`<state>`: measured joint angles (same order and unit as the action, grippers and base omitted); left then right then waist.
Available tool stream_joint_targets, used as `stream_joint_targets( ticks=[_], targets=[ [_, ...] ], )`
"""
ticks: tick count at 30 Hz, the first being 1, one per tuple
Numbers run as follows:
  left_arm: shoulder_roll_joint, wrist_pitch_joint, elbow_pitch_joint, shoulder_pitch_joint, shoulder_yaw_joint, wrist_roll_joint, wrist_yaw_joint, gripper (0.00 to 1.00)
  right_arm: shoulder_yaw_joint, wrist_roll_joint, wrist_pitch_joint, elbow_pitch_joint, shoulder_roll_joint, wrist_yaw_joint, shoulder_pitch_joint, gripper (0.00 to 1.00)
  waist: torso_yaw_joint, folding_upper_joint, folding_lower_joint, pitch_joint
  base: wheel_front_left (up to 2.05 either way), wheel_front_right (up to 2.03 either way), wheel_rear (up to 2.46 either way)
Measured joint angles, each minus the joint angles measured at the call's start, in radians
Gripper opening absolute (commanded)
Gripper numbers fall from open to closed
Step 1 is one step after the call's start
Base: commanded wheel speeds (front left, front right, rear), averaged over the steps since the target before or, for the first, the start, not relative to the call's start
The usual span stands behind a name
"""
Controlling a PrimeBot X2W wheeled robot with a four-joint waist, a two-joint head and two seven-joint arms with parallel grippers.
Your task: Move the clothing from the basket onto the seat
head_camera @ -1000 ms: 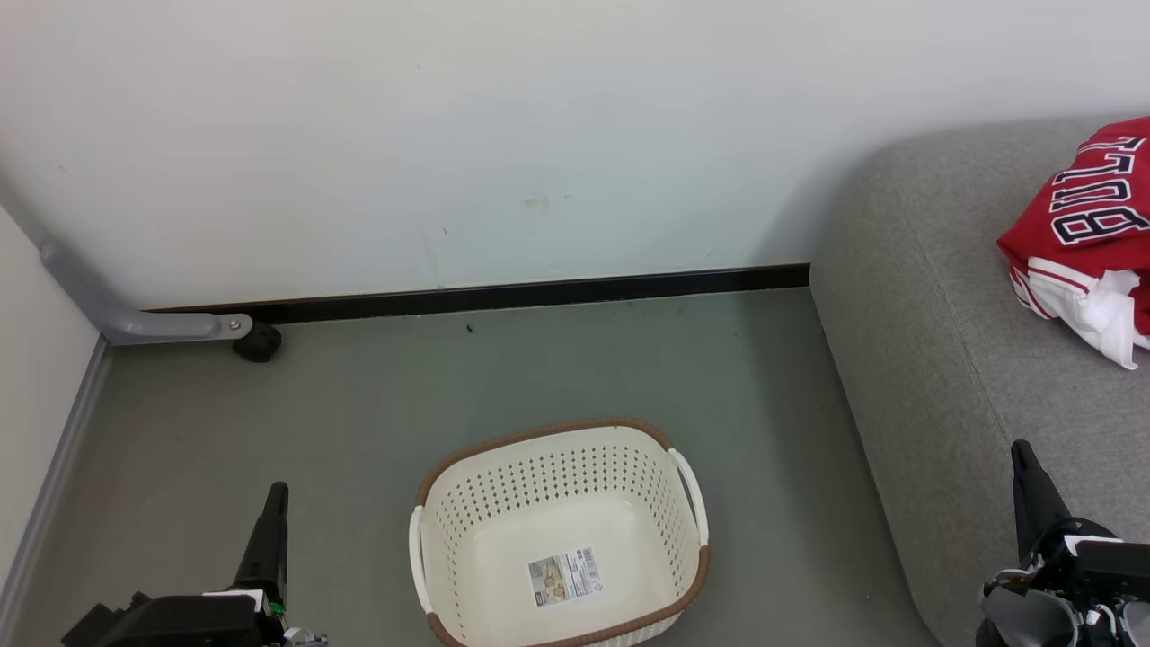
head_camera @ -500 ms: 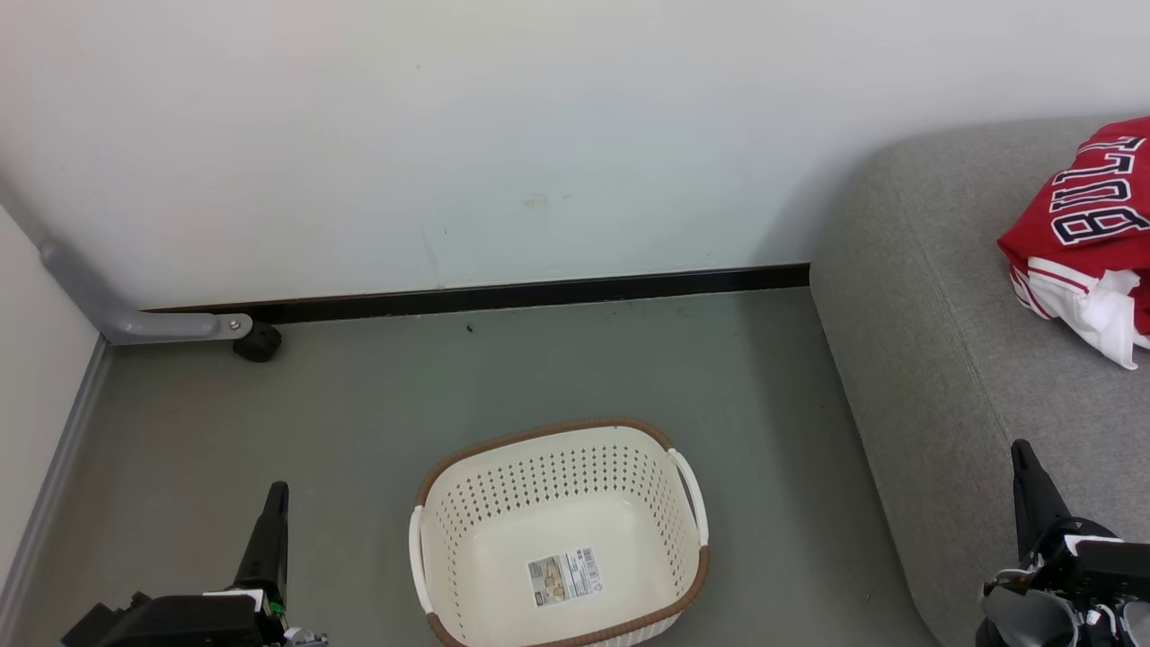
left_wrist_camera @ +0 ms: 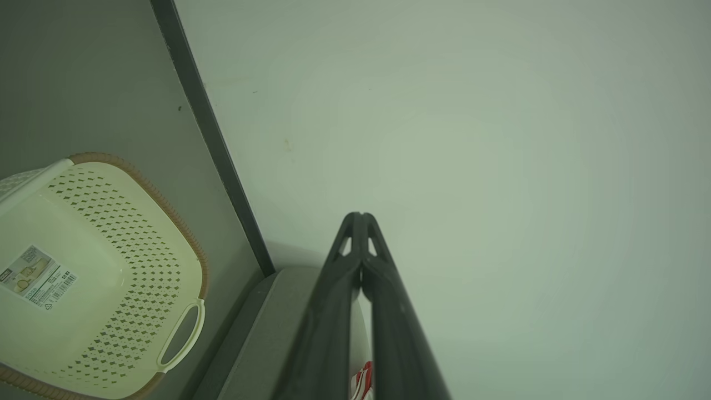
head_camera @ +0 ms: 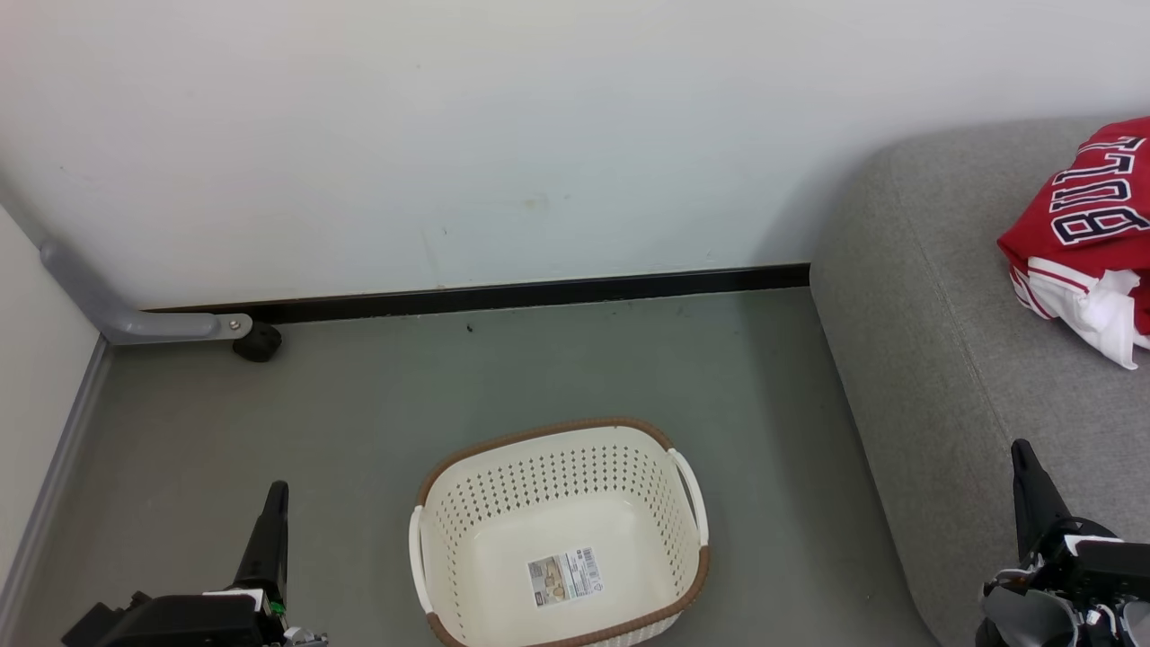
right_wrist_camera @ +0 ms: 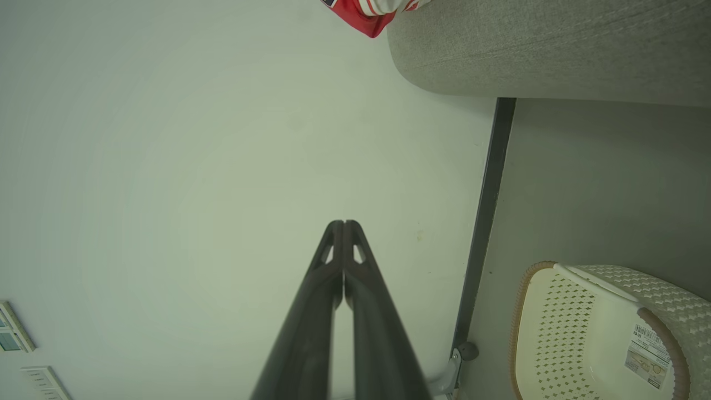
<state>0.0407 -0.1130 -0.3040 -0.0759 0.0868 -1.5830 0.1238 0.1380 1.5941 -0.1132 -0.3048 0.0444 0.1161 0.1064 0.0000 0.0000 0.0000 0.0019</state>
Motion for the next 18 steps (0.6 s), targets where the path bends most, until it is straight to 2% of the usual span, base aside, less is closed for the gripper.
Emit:
stream_joint_targets(
  ticks=[18],
  targets=[
    [0.0, 0.0, 0.001, 0.0, 0.0, 0.0, 0.0, 0.0, 0.0, 0.0, 0.0, 0.0, 0.0, 0.0, 0.0, 0.0, 0.0, 0.0, 0.0, 0.0, 0.0, 0.0, 0.0]
  ],
)
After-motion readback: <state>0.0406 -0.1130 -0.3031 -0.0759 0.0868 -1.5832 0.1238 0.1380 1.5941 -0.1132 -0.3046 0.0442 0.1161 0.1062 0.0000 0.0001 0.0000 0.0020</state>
